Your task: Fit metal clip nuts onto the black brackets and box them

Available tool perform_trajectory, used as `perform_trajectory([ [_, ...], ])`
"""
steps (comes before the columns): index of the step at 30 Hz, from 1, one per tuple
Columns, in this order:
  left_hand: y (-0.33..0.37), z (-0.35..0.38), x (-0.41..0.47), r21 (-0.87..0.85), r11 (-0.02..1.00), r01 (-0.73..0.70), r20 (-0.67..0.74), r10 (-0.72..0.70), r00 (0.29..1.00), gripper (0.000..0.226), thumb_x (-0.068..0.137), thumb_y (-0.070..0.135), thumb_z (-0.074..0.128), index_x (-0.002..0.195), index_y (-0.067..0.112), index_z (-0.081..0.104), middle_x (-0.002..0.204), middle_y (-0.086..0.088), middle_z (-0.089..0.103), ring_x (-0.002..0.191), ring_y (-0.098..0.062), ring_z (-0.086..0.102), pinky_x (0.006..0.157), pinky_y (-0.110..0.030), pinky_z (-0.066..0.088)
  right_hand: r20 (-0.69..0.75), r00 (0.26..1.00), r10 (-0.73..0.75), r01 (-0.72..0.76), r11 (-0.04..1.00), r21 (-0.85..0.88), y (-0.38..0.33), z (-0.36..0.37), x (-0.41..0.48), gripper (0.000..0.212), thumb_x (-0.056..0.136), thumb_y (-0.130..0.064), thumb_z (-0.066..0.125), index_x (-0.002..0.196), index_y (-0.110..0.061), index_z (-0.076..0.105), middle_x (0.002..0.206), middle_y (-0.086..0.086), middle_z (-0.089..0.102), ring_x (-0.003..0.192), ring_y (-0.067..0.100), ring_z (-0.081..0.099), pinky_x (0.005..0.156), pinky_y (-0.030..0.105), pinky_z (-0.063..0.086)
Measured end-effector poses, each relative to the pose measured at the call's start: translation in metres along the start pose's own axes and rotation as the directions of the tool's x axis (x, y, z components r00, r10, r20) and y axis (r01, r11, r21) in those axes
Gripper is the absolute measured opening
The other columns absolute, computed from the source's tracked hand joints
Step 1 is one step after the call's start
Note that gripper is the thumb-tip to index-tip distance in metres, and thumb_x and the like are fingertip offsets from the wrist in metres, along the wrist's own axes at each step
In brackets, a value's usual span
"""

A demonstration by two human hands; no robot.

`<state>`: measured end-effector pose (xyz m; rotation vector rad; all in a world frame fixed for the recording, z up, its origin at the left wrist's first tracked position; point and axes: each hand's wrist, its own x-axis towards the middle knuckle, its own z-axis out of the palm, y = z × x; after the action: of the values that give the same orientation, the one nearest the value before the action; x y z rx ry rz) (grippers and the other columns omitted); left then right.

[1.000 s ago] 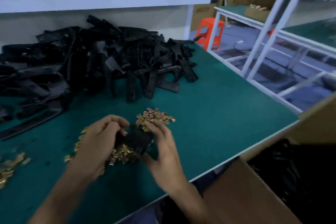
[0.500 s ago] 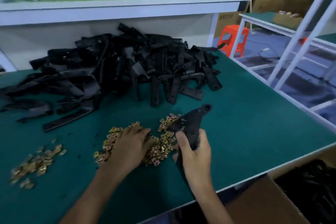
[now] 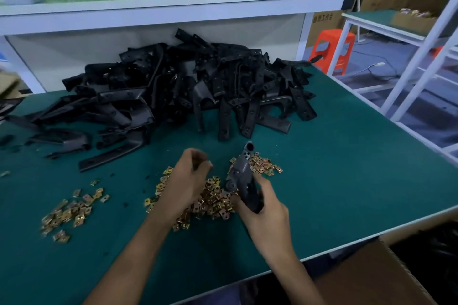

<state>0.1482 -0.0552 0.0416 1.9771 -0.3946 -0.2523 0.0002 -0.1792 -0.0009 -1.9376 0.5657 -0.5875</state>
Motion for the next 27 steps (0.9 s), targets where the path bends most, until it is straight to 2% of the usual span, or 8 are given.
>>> perform_trajectory([
  [2,0.005,-0.004,-0.006,-0.174,0.984,0.033,0.062,-0.023,0.998,0.022,0.105,0.02,0.049,0.108,0.038,0.063,0.096,0.008,0.068,0.07,-0.01,0.058,0.066,-0.024,0.045,0.004,1.0,-0.03,0.03,0.998,-0.06,0.001,0.001,0.0,0.067,0.08,-0.047,0.083,0.133,-0.054,0.043,0.103,-0.019,0.074,0.097,0.004,0.068,0.081,0.031,0.055],
  [4,0.01,-0.008,-0.013,-0.242,0.969,0.047,0.07,-0.031,0.997,0.029,0.106,0.015,0.048,0.106,0.034,0.07,0.092,0.007,0.07,0.071,-0.008,0.058,0.068,-0.029,0.049,0.033,0.998,-0.048,0.051,0.994,-0.098,0.002,0.001,-0.001,0.067,0.08,-0.05,0.081,0.131,-0.057,0.038,0.103,-0.017,0.075,0.097,0.008,0.069,0.081,0.037,0.056],
  [8,0.021,-0.018,-0.027,-0.404,0.913,0.06,0.08,-0.03,0.996,0.015,0.103,0.011,0.055,0.104,0.018,0.069,0.085,0.002,0.074,0.078,-0.01,0.065,0.073,-0.023,0.056,0.056,0.997,-0.055,0.06,0.994,-0.095,0.003,0.002,0.0,0.063,0.081,-0.05,0.081,0.128,-0.059,0.04,0.1,-0.016,0.076,0.096,0.01,0.071,0.079,0.041,0.057],
  [13,0.027,-0.031,-0.04,-0.419,0.906,0.059,0.152,0.006,0.988,0.017,0.1,0.016,0.061,0.095,0.026,0.073,0.09,-0.001,0.066,0.086,-0.012,0.06,0.082,-0.028,0.051,0.028,0.997,-0.071,0.074,0.992,-0.103,0.007,0.004,0.001,0.063,0.079,-0.049,0.083,0.129,-0.055,0.044,0.093,-0.02,0.074,0.09,0.008,0.07,0.076,0.036,0.056],
  [16,0.028,-0.033,-0.048,-0.418,0.906,0.066,0.175,0.009,0.984,0.019,0.097,0.009,0.063,0.095,0.023,0.076,0.098,-0.001,0.072,0.093,-0.012,0.064,0.088,-0.028,0.051,0.024,0.997,-0.077,0.079,0.99,-0.118,0.009,0.005,0.002,0.062,0.08,-0.048,0.083,0.127,-0.057,0.043,0.084,-0.025,0.07,0.083,0.004,0.066,0.07,0.029,0.053],
  [19,0.029,-0.035,-0.055,-0.444,0.893,0.073,0.162,0.0,0.987,0.02,0.093,0.001,0.066,0.097,0.019,0.075,0.097,-0.004,0.075,0.09,-0.015,0.066,0.083,-0.03,0.053,0.018,0.997,-0.081,0.083,0.988,-0.13,0.011,0.005,0.002,0.063,0.08,-0.046,0.082,0.128,-0.056,0.042,0.086,-0.018,0.072,0.081,0.008,0.066,0.069,0.033,0.054],
  [22,0.029,-0.036,-0.058,-0.457,0.882,0.118,0.178,-0.039,0.983,0.02,0.091,-0.001,0.067,0.106,0.011,0.07,0.096,-0.013,0.076,0.084,-0.021,0.069,0.077,-0.038,0.057,0.023,0.996,-0.086,0.088,0.986,-0.141,0.012,0.005,0.001,0.064,0.081,-0.045,0.082,0.128,-0.057,0.04,0.083,-0.021,0.07,0.08,0.006,0.064,0.067,0.028,0.051],
  [27,0.033,-0.039,-0.058,-0.446,0.877,0.176,0.203,-0.092,0.975,0.019,0.09,-0.003,0.067,0.108,0.005,0.066,0.086,-0.013,0.072,0.074,-0.019,0.064,0.065,-0.03,0.055,0.04,0.994,-0.105,0.11,0.981,-0.162,0.009,0.006,0.0,0.063,0.084,-0.041,0.081,0.129,-0.055,0.039,0.086,-0.014,0.072,0.082,0.015,0.066,0.069,0.035,0.053],
])
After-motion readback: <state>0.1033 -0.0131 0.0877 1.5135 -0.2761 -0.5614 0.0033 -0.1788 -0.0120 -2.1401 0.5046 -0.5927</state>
